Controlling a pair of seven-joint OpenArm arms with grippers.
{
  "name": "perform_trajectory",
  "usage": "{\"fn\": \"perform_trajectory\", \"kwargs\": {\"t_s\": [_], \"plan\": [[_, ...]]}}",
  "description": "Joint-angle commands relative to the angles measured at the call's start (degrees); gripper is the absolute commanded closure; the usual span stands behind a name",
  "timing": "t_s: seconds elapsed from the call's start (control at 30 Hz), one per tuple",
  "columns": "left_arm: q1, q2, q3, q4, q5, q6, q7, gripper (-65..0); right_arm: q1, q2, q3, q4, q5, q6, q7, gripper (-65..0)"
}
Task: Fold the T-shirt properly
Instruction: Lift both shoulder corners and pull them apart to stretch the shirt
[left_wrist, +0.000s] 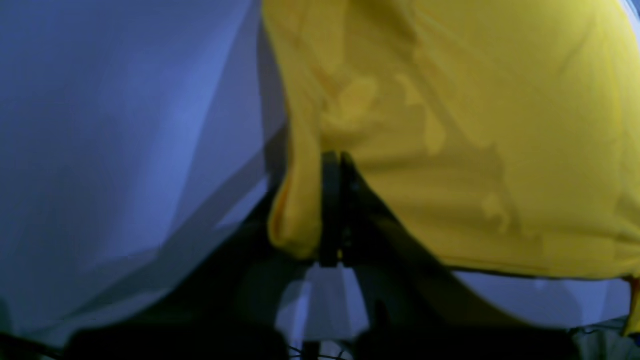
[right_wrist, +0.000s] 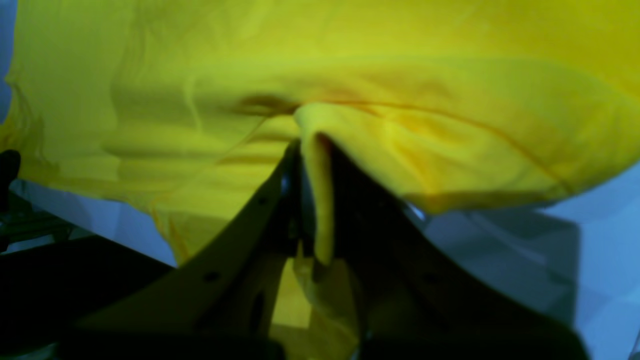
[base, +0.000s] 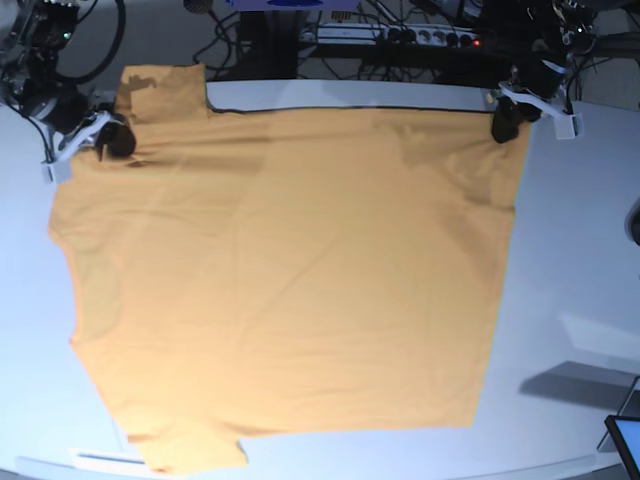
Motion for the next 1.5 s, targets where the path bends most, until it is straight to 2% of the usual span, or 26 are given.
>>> {"fn": "perform_trajectory", "kwargs": {"t_s": [0.0, 0.13, 0.43, 0.63, 1.23, 1.47], "plan": [[0.33, -0.73, -0.52, 1.13, -0.69, 0.15, -1.65, 0.0, -0.47, 0.74, 0.33, 0.89, -0.34, -0.62, 0.44, -0.3], [0.42, -0.73, -0.52, 1.13, -0.69, 0.15, -1.65, 0.0, -2.58, 0.65, 0.5, 2.56, -0.34, -2.82, 0.88, -0.3], [2.27, -0.82, -0.52, 6.75, -0.78, 0.15, -1.65, 0.0, -5.21, 0.83, 0.24, 14.08, -0.34, -3.17, 0.44, -0.3], [3.24, -0.73, -0.52, 10.89, -0.78, 0.24, -1.65, 0.0, -5.13, 0.83, 0.33, 14.43, -0.34, -3.17, -1.58, -0.3], [3.5, -0.64, -0.52, 16.51, -0.78, 0.5, -1.65, 0.0, -4.6, 0.92, 0.06, 20.23, -0.34, -3.17, -1.67, -0.3], [3.32, -0.64, -0.87, 18.89, -0.6, 3.32, -1.65, 0.0, -3.37, 0.92, 0.06, 20.5, -0.34, -3.17, -1.67, -0.3]]}}
